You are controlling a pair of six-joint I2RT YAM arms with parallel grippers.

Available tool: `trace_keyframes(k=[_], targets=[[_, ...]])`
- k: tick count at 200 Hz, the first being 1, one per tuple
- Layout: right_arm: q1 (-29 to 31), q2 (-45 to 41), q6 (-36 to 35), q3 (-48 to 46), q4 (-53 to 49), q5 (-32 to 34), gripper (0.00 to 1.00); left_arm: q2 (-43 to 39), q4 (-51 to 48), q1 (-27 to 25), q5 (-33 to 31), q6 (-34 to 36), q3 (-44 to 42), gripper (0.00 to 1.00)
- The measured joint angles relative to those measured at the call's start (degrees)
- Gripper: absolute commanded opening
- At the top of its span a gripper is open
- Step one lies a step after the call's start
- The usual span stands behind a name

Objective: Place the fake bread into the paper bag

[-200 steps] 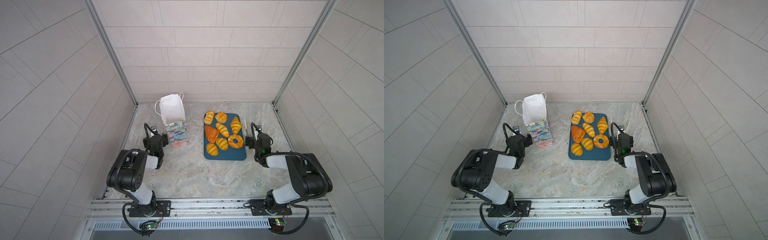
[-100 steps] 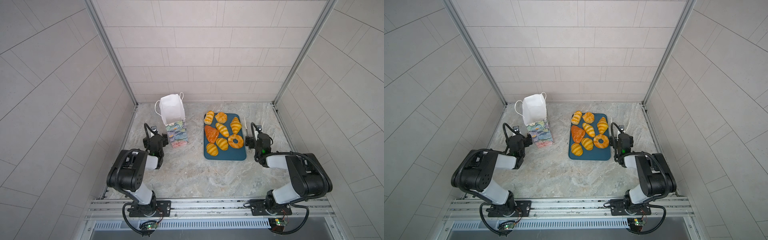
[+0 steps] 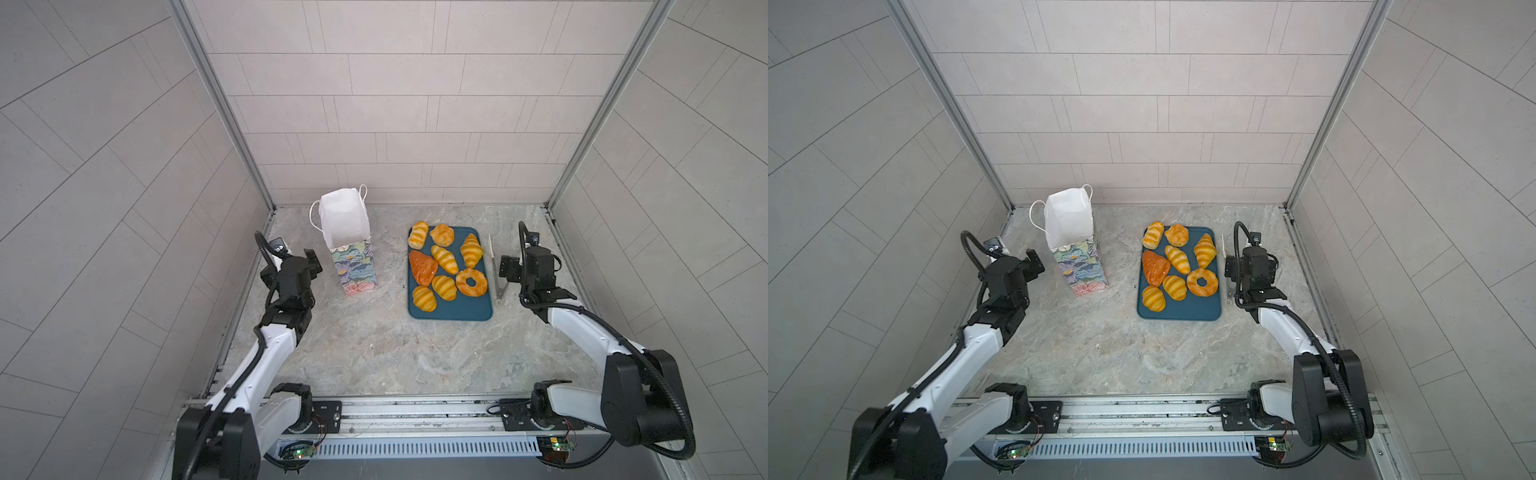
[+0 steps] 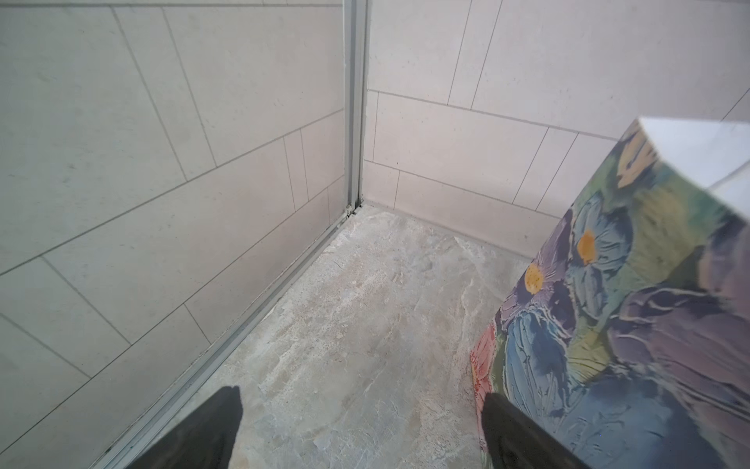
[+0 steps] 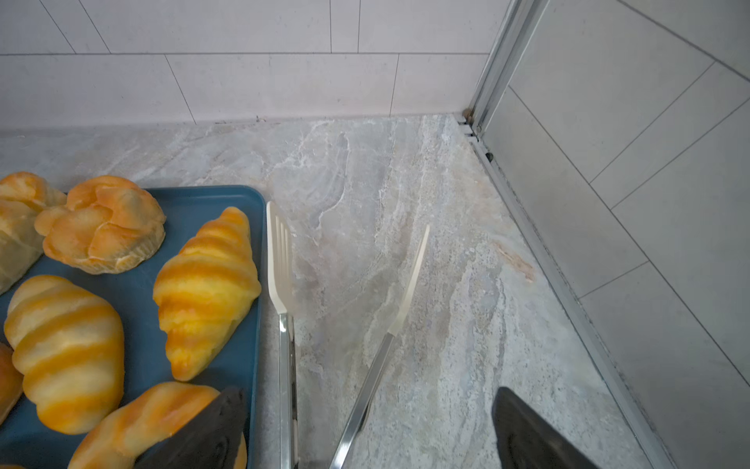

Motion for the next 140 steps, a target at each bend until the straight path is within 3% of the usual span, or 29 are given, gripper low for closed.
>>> trace_keyframes(k=[26,78,140], targets=[[-0.02,-0.15,1.27,1.09,-6.80,0.02,0.96,-4.90,-9.11,0.00,2.25,-1.95,4.46,1.00],[-0.02,-1.40,3.45,1.97,-13.64,1.01,0.96,-5.55,-18.56,-1.33,7.67,-3.96,16.72,0.94],[-0.02,-1.77,4.39,4.61,-18.45,2.38,0.95,3.89,-27.06,-6.97,11.76,-6.19,28.35,0.80]])
